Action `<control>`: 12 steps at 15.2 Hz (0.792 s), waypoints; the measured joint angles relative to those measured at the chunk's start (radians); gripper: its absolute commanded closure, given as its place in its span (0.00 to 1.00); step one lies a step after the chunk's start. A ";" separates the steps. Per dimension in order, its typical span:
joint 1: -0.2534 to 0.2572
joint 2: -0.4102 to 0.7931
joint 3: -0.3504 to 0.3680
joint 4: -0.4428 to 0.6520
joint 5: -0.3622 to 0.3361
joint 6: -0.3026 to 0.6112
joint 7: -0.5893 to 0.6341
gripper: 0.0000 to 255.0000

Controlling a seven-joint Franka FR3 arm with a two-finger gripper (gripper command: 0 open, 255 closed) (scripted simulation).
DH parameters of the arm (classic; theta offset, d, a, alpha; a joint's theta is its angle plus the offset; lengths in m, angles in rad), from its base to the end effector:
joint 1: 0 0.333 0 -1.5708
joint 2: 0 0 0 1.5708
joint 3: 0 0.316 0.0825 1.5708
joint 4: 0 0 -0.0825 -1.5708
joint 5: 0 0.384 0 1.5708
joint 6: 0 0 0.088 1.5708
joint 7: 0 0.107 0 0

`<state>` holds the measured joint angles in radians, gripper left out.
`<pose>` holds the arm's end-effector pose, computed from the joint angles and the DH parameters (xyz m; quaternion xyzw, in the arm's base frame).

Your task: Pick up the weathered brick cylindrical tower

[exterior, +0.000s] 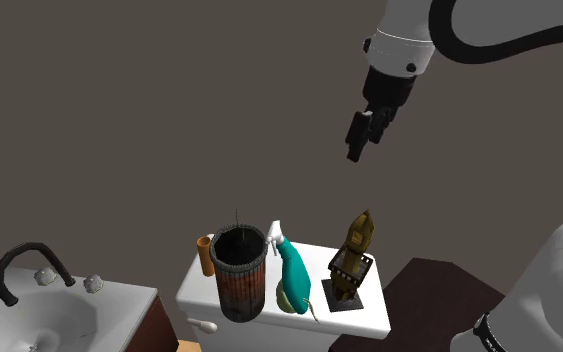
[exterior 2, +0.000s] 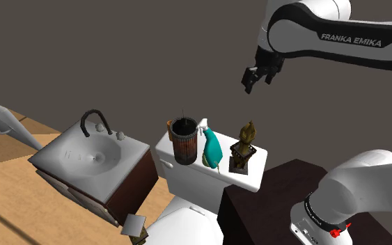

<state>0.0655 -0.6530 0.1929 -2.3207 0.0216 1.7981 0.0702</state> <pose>0.3516 0.1099 0.5792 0.9941 0.0761 0.0669 0.0383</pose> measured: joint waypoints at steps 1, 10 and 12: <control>0.009 0.014 0.018 -0.002 0.009 0.018 0.014 0.00; 0.061 0.209 0.155 0.050 0.048 0.181 0.115 0.00; 0.069 0.268 0.193 0.074 0.044 0.220 0.147 0.00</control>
<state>0.1346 -0.3847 0.3854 -2.2467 0.0659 2.0182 0.2168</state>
